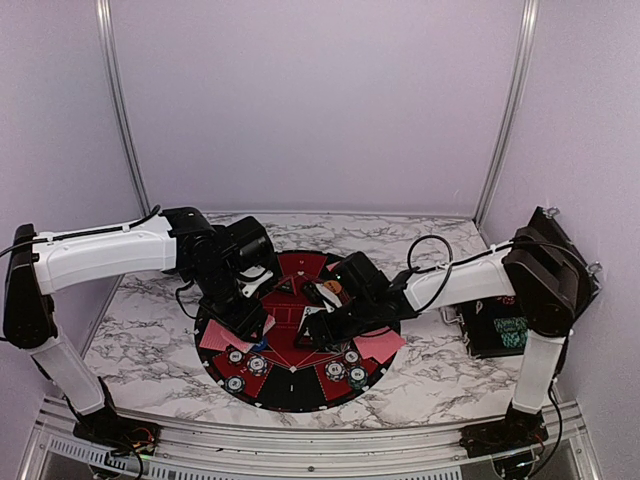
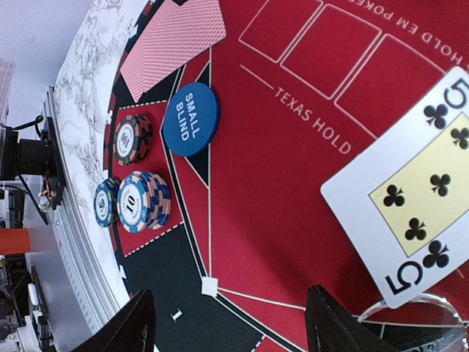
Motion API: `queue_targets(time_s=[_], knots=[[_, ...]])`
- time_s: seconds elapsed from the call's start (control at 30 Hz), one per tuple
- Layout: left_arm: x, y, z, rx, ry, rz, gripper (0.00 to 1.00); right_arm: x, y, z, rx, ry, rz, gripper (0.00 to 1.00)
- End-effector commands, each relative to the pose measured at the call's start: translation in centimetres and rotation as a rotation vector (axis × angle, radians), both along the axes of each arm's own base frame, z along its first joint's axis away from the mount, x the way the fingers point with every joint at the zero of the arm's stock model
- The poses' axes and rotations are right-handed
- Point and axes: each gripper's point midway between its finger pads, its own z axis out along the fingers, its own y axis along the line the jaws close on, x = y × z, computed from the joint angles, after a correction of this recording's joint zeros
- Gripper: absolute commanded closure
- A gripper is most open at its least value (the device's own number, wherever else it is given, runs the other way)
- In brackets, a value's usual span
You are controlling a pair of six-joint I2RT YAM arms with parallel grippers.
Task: Distribute texas hold em gaming equipment
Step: Move the poker card to the community card area.
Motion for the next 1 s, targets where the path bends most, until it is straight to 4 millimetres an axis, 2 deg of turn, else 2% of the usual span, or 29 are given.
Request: queue_targets(time_s=[0.0,0.3,0.53,0.67,0.83,0.97], knots=[[0.3,0.1,0.7,-0.023,-0.017,0.001,0.48,0.2,1.4,0.2,-0.014,-0.01,-0.01,0.32],[0.2,0.2,0.8,-0.023,-0.022,0.003,0.48,2.0,0.8,-2.2,-0.147,-0.052,-0.064,0.29],[0.1,0.3,0.8,-0.023,-0.02,0.003,0.48,3.7,-0.4,-3.1,-0.215,-0.087,-0.12,0.28],[0.2,0.3,0.7,-0.022,-0.02,0.005,0.48,4.6,-1.1,-3.1,-0.225,-0.09,-0.151,0.28],[0.2,0.4,0.6,-0.018,-0.017,0.005,0.48,4.7,-0.9,-2.2,-0.195,-0.089,-0.154,0.28],[0.2,0.4,0.7,-0.023,-0.017,0.005,0.48,4.7,0.2,-0.2,-0.108,-0.077,-0.144,0.28]])
